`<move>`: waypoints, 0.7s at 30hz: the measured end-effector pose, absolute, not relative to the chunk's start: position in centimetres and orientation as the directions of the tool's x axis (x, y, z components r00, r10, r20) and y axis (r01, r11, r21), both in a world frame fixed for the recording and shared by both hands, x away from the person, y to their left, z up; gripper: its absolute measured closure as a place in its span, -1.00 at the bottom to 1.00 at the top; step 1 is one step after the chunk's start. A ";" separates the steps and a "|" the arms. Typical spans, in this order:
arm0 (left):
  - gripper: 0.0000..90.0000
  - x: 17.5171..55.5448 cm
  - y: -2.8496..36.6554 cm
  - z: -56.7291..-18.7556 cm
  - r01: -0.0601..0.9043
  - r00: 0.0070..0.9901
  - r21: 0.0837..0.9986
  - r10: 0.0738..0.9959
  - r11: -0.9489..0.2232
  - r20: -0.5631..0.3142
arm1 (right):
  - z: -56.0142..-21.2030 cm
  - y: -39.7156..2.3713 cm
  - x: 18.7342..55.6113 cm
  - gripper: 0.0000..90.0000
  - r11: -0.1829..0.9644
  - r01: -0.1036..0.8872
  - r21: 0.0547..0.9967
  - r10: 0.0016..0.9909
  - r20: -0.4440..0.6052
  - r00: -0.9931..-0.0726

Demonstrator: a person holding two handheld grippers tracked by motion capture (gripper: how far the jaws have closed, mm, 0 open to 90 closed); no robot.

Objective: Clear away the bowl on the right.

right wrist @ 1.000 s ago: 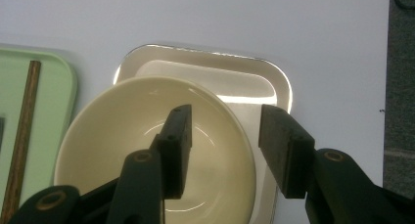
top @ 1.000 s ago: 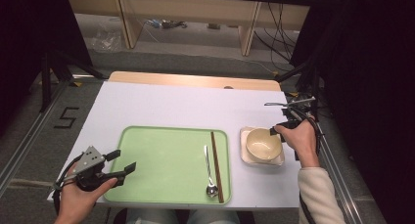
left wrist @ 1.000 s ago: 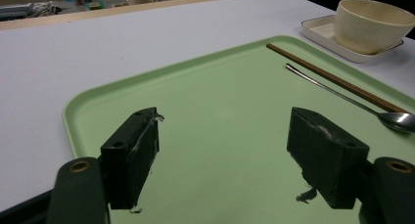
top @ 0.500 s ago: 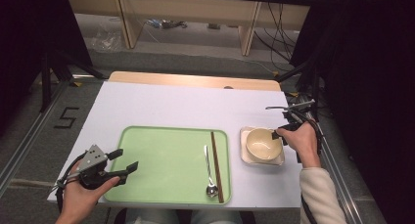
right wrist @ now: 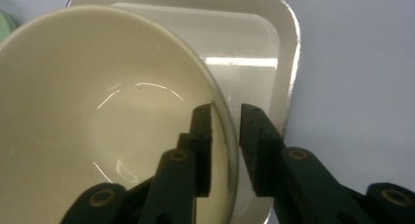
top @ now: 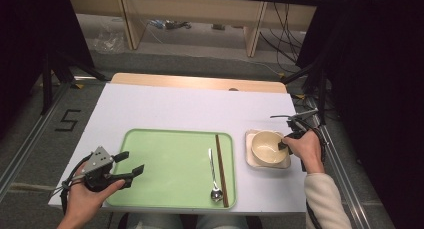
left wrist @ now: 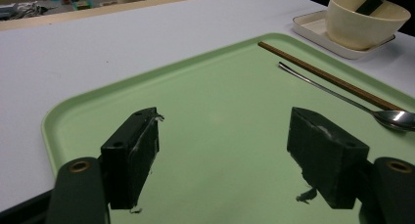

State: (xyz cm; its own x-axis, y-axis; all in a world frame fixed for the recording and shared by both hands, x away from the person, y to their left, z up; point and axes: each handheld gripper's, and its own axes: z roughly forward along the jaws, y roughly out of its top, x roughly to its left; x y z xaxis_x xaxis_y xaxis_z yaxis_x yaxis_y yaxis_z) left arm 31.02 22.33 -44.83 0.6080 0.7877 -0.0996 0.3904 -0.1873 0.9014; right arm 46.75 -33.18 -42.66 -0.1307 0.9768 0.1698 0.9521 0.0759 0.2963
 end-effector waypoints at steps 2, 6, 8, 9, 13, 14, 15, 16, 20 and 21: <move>-0.39 30.9 22.3 -44.9 0.403 0.597 0.899 0.794 -0.172 -0.116 | -42.5 -32.6 46.7 0.82 0.012 0.971 0.239 0.979 0.194 -0.060; -0.39 30.9 22.5 -44.9 0.397 0.603 0.899 0.792 -0.187 -0.101 | -42.7 -33.0 46.8 0.90 0.028 0.968 0.248 0.969 0.230 -0.086; -0.39 30.9 22.4 -44.8 0.397 0.602 0.899 0.792 -0.185 -0.103 | -43.0 -33.4 47.0 0.90 0.053 0.958 0.280 0.963 0.240 -0.124; -0.39 30.8 22.3 -44.8 0.403 0.598 0.898 0.794 -0.179 -0.110 | -43.0 -33.6 47.0 0.90 0.094 0.954 0.286 0.960 0.227 -0.162; -0.38 31.0 22.0 -44.7 0.398 0.611 0.899 0.783 -0.181 -0.113 | -42.7 -33.2 47.0 0.90 0.024 0.966 0.256 0.960 0.264 -0.094; -0.38 31.0 21.8 -44.7 0.405 0.612 0.898 0.781 -0.174 -0.124 | -42.8 -33.5 47.0 0.90 0.063 0.959 0.275 0.960 0.248 -0.134; -0.37 31.1 21.6 -44.6 0.406 0.619 0.897 0.774 -0.175 -0.129 | -42.9 -33.5 47.1 0.90 0.056 0.957 0.283 0.960 0.249 -0.130; -0.36 31.2 21.4 -44.6 0.413 0.620 0.894 0.773 -0.176 -0.134 | -43.0 -33.7 47.2 0.90 0.078 0.952 0.298 0.954 0.256 -0.158; -0.34 31.6 20.5 -44.4 0.410 0.641 0.891 0.756 -0.194 -0.130 | -42.8 -33.7 47.1 0.90 0.066 0.951 0.303 0.949 0.276 -0.154; -0.34 31.7 20.3 -44.4 0.409 0.649 0.891 0.750 -0.198 -0.131 | -42.4 -33.2 47.0 0.90 0.018 0.961 0.276 0.951 0.292 -0.101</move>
State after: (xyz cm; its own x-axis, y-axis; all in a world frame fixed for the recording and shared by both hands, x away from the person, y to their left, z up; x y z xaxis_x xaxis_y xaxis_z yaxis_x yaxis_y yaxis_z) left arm 31.71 20.31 -44.37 0.6486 0.7498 -0.1309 0.4091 -0.1984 0.8907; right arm 46.95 -33.24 -42.44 -0.1014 0.9510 0.2920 0.9610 0.0178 0.2758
